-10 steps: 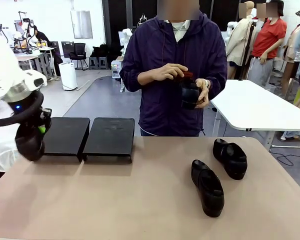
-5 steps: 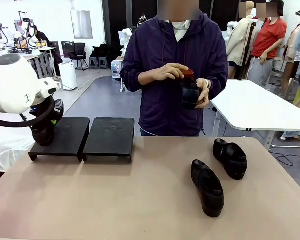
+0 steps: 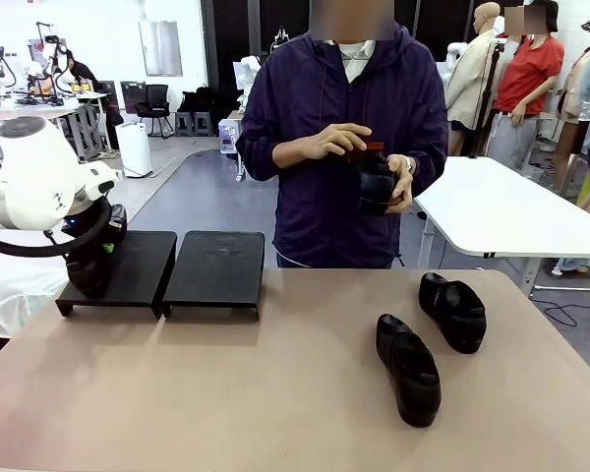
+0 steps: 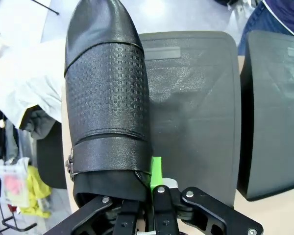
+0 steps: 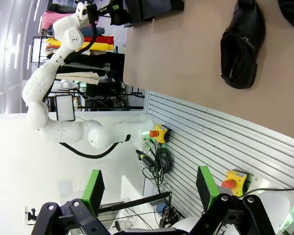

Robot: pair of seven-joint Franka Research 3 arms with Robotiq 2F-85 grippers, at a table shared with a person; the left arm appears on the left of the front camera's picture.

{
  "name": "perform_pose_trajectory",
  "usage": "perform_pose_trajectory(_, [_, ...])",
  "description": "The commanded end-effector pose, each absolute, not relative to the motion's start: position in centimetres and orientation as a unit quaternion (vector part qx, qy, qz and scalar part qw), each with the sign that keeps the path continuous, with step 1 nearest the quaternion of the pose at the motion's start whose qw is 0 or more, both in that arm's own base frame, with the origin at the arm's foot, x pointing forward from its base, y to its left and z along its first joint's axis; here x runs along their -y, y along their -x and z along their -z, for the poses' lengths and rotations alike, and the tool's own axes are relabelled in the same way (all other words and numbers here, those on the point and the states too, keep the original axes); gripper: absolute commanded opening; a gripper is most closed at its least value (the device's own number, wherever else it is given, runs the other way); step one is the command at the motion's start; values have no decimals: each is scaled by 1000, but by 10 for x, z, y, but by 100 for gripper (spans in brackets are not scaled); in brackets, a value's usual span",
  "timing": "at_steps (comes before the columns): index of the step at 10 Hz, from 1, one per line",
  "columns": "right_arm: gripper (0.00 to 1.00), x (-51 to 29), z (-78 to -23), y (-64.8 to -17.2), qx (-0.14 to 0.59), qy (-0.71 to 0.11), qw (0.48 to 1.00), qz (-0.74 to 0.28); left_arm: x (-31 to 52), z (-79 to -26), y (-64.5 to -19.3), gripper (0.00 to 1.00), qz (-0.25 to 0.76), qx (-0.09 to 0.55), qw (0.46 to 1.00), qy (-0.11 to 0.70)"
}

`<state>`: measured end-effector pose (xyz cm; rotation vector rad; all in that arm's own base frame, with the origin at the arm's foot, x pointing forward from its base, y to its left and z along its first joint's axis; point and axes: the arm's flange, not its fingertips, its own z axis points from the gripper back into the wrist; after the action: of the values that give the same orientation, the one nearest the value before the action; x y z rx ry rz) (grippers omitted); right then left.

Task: Organize the shoes by placing them on the stand.
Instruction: Place the Shoe from the middle of the table onto the Shoes Stand.

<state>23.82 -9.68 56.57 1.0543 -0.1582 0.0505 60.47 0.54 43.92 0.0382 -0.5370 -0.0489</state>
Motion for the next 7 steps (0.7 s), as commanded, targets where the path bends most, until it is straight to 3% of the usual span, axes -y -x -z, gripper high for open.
perform_pose_trajectory(1, [100, 96, -572, -240, 78, -513, 854, -23, -5, -449, -605, 0, 17, 269, 963, -20])
perform_pose_trajectory(2, [100, 96, -572, -240, 78, -513, 854, -23, -4, -447, -607, 0, 16, 267, 963, -22])
perform_pose_trajectory(3, [100, 96, -572, -240, 78, -513, 854, -23, -3, -447, -608, 17, 13, 266, 964, -25])
perform_pose_trajectory(4, [100, 96, -572, -240, 78, -513, 854, -23, -3, -447, -609, 74, 13, 261, 965, -28])
perform_pose_trajectory(5, [100, 96, -572, -240, 78, -513, 854, -23, -4, -447, -609, 100, 14, 260, 965, -31])
perform_pose_trajectory(7, [100, 96, -572, -240, 78, -513, 854, -23, -5, -448, -607, 100, 6, 267, 963, -37])
